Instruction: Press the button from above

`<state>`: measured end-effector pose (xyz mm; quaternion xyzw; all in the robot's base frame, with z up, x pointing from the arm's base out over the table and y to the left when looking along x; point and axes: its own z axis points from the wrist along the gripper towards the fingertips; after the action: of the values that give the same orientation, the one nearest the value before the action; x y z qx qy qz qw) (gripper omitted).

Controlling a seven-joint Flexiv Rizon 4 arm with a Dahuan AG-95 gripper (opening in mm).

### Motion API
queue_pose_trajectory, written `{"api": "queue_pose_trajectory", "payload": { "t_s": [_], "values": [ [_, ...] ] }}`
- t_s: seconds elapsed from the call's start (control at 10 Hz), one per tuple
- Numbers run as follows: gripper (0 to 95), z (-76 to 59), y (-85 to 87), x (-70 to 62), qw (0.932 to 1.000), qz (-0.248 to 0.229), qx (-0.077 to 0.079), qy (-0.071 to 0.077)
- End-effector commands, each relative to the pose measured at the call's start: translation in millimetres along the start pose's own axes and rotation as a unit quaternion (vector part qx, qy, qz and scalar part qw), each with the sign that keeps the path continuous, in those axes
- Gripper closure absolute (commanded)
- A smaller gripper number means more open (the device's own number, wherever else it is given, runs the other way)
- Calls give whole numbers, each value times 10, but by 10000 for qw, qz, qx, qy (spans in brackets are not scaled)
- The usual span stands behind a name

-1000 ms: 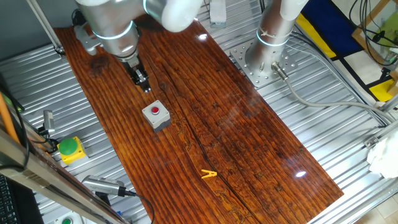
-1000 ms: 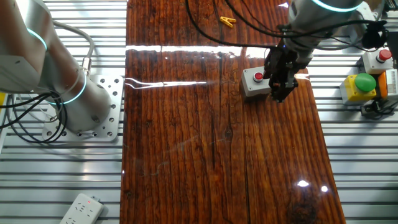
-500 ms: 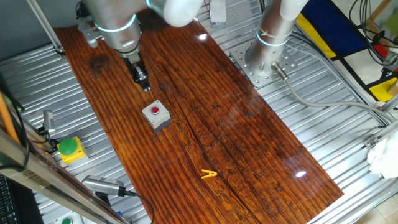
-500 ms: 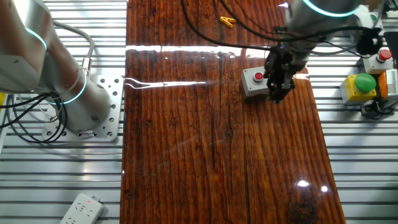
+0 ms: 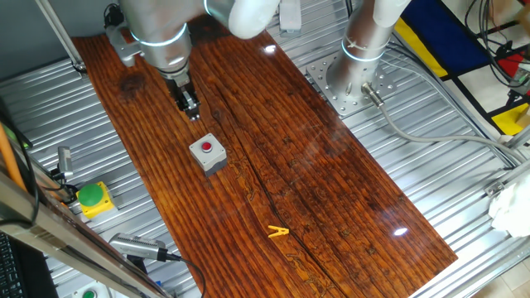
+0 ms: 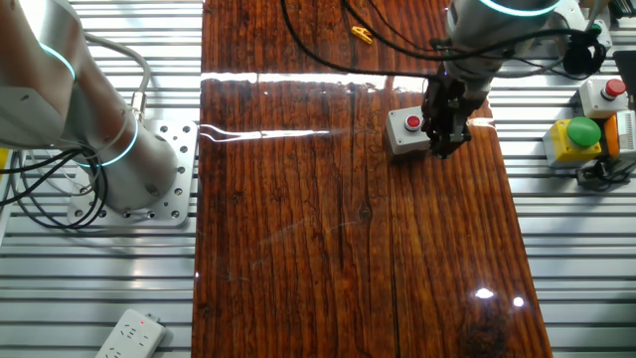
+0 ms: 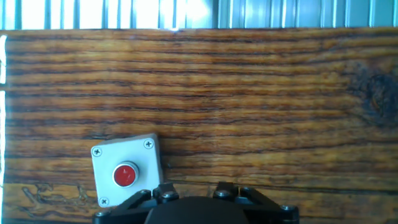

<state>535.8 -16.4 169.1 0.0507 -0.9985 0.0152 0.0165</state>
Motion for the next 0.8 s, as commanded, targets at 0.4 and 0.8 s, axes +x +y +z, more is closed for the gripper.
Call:
{"api": "queue_pose_trajectory", "payload": {
  "t_s": [0.4,0.8],
  "values": [
    [380,7,4,-12,9999,98,-59,-81],
    [380,7,4,-12,9995,222,-216,-119]
  ]
}}
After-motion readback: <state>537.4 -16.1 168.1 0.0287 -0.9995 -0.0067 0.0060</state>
